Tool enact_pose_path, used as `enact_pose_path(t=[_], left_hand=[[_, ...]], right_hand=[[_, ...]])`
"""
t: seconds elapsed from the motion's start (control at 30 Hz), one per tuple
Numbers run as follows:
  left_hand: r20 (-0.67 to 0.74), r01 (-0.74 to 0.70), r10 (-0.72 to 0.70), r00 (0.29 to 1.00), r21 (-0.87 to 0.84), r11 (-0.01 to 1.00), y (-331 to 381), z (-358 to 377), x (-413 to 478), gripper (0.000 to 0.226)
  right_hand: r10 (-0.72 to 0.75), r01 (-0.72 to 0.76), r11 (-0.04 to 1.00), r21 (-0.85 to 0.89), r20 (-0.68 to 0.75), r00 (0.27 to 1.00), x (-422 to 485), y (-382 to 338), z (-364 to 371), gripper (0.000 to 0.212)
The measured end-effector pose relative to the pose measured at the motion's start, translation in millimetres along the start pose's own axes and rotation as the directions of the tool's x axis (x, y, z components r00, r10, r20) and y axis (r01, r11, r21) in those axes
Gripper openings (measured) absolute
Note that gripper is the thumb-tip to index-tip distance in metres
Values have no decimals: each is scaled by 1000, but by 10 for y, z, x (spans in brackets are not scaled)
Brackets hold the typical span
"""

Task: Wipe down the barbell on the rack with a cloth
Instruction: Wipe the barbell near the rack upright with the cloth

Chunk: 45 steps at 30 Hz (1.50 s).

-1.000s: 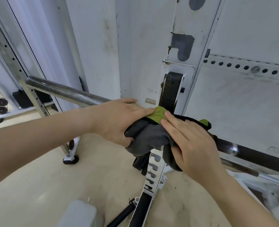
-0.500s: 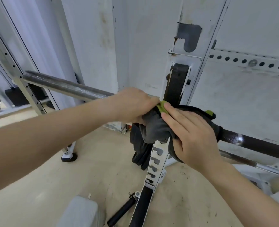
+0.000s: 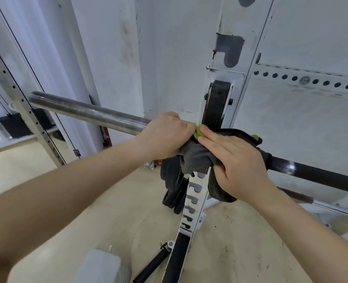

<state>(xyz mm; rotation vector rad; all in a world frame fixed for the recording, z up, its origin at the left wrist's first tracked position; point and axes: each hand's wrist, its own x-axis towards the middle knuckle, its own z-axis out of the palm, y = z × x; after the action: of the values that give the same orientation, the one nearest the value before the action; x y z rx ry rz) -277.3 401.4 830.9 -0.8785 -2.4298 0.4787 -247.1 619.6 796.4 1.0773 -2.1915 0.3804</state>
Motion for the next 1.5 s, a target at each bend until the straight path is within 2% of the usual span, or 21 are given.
enact_pose_path(t=[0.1, 0.2, 0.3, 0.37, 0.43, 0.47, 0.57, 0.63, 0.73, 0.8, 0.97, 1.03, 1.07, 1.13, 1.2, 1.23, 1.3, 1.33, 1.37, 1.43, 1.5], left_hand=[[321, -3, 16, 947, -38, 999, -131, -231, 115, 48], [401, -22, 44, 915, -59, 998, -194, -302, 136, 48], [280, 23, 21, 960, -152, 988, -197, -141, -25, 26], [78, 57, -39, 996, -237, 970, -103, -25, -197, 24], [-136, 109, -147, 980, -251, 962, 92, 70, -330, 29], [-178, 142, -181, 967, -215, 966, 168, 96, -332, 26], [-91, 210, -216, 972, -73, 975, 209, 68, -137, 18], [-46, 169, -171, 984, -37, 985, 109, 31, -26, 16], [-112, 91, -107, 988, -136, 986, 77, 115, -139, 6], [-217, 96, -129, 968, -156, 983, 133, 164, -243, 17], [-298, 239, -340, 892, -326, 915, 426, 175, -365, 40], [-314, 312, -505, 804, -499, 808, 584, 196, -436, 45], [-317, 358, -627, 711, -605, 711, 698, 215, -466, 44], [-275, 465, -871, 406, -758, 457, 982, 237, -470, 46], [-208, 455, -971, 113, -858, 237, 1266, 276, -426, 49], [-145, 406, -989, -15, -905, 127, 1368, 272, -409, 50], [113, 198, -959, -258, -966, -168, 1438, 197, -382, 50], [265, 56, -911, -316, -953, -297, 1409, 133, -361, 49], [359, -63, -872, -333, -931, -359, 1368, 69, -334, 49], [321, -158, -877, -358, -946, -281, 1245, -41, -330, 50], [80, -54, -926, -370, -996, -65, 1081, -112, -370, 51]], right_hand=[[14, -13, 1000, -14, 8, 1000, -44, 5, -19, 52], [11, -11, 1000, -29, -8, 1000, -100, 7, -27, 49], [6, -6, 1000, -13, -9, 1000, -119, 27, -25, 46], [12, -12, 1000, 11, -3, 1000, -122, 44, -39, 47], [29, -30, 998, 55, 25, 999, -96, 48, -58, 50], [43, -46, 996, 74, 43, 998, -63, 50, -65, 52], [48, -59, 994, 93, 109, 993, 33, 52, -67, 54], [50, -66, 993, 103, 154, 987, 68, 53, -86, 56], [31, -57, 988, 142, 181, 983, 60, 27, -133, 56], [29, -61, 982, 179, 175, 984, 59, 28, -177, 55], [132, -199, 905, 377, 196, 972, 255, 53, -300, 58], [163, -227, 879, 420, 182, 970, 378, -6, -308, 59], [151, -209, 880, 426, 166, 974, 441, -56, -290, 58], [87, -122, 916, 383, 105, 991, 559, -151, -205, 53], [3, -8, 971, 240, 19, 1000, 677, -197, -107, 49], [-40, 40, 989, 142, -7, 999, 729, -195, -59, 45], [-90, 90, 995, -35, -15, 996, 818, -177, 18, 34], [-90, 90, 991, -104, 10, 996, 847, -182, 43, 31], [-72, 75, 984, -159, 26, 997, 874, -204, 52, 30], [25, -28, 975, -219, -15, 1000, 945, -294, 3, 27], [181, -186, 958, -216, -45, 983, 1048, -396, -57, 17]])
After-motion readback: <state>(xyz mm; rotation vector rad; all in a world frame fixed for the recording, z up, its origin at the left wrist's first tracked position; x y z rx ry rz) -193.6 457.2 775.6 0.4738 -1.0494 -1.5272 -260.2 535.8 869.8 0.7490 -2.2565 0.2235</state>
